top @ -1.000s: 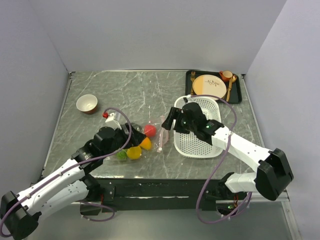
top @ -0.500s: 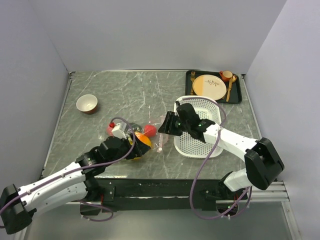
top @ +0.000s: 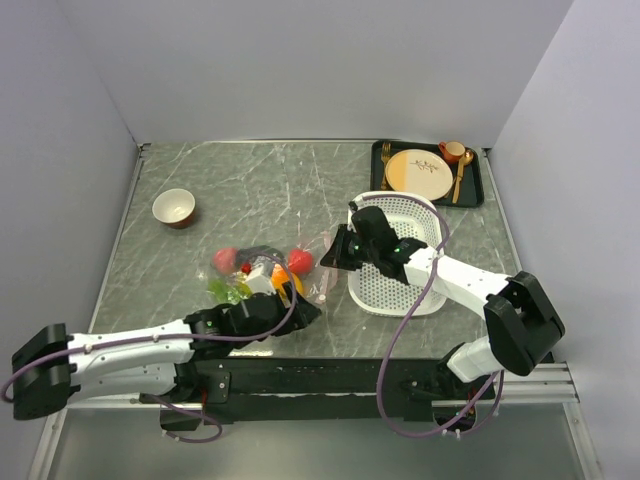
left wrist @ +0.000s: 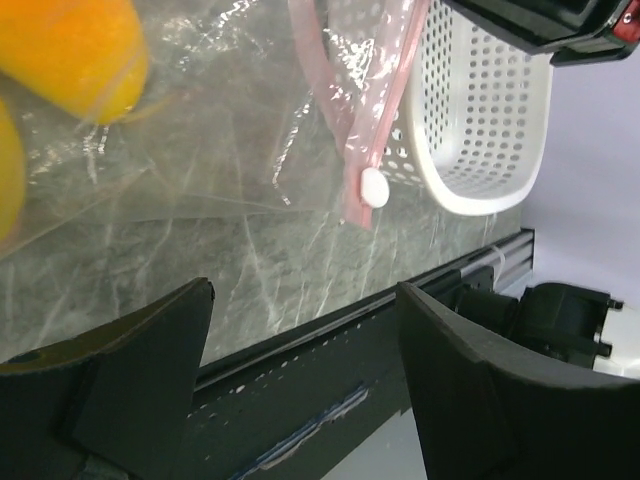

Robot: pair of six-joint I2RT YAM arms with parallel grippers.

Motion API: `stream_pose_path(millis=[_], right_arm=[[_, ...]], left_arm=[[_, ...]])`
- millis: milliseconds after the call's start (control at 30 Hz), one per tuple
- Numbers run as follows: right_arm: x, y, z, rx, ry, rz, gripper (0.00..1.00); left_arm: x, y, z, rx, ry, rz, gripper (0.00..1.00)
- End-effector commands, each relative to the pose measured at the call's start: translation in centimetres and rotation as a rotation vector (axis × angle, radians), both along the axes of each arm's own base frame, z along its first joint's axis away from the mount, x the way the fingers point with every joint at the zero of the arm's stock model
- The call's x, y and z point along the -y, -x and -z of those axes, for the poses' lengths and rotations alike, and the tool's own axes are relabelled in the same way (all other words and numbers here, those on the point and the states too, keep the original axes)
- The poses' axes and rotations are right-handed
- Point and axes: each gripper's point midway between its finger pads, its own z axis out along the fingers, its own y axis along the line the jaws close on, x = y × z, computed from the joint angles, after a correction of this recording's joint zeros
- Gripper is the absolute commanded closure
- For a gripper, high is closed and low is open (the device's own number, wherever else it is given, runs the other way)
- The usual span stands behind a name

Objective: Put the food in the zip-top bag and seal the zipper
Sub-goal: Zip the zipper food storage bag at the center of the board.

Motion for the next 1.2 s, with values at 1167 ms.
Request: stream_pose_path(millis=[1167], right_arm=[[-0.2,-0.1,-3.5,0.075,-0.054,-0.021,0.89]], left_arm=[[1.5,-3.0,-1.8,-0.132,0.463,-0.363,0.31]])
